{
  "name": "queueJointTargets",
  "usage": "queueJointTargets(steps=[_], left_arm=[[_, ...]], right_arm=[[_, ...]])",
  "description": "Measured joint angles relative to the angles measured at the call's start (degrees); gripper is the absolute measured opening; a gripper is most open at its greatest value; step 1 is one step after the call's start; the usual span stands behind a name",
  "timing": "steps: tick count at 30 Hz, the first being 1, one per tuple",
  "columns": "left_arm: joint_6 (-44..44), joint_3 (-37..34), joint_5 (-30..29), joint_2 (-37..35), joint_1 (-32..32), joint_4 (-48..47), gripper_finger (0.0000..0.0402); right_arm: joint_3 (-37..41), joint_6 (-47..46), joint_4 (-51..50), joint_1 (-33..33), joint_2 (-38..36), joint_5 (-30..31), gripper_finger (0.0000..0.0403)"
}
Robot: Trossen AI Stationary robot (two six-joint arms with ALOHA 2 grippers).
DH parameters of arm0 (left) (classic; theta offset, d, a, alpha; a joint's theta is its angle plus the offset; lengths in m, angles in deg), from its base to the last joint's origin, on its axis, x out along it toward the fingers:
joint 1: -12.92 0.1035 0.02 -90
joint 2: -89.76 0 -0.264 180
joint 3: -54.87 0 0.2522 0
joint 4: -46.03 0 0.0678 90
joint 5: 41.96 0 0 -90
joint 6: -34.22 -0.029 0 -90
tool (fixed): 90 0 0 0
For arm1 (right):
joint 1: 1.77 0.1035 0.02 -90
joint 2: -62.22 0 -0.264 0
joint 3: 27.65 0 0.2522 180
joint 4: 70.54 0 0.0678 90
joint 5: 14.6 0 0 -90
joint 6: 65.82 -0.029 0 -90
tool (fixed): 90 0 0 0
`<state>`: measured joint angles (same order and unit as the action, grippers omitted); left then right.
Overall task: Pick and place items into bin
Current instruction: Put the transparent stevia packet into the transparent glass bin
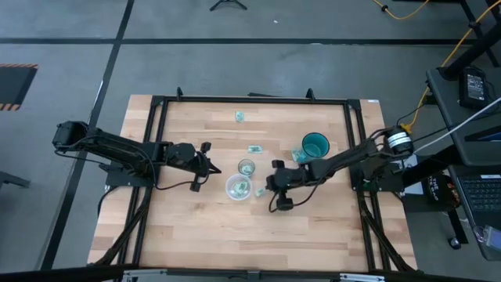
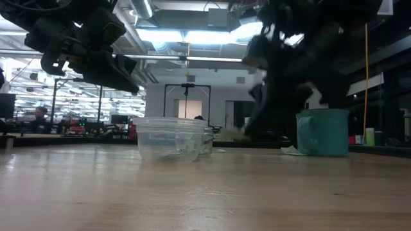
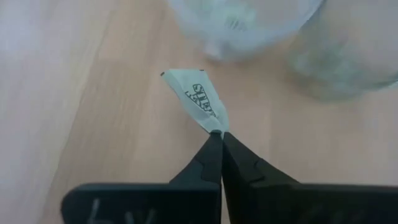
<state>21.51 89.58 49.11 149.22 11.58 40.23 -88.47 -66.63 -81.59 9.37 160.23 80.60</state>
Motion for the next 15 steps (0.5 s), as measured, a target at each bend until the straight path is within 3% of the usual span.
queueJointTargets(steps=[8, 15], left_arm=[[-0.03, 0.00, -0.01, -0.01, 0.00, -0.08, 0.0001], [1.41, 0.00, -0.01, -0.01, 0.00, 1.32, 0.0007]], right_arm=[[-0.13, 3.97, -1.55, -1.30, -7.14, 3.54, 0.0000], [-0.14, 6.35, 0.85, -2.32, -8.71, 3.55, 0.0000]])
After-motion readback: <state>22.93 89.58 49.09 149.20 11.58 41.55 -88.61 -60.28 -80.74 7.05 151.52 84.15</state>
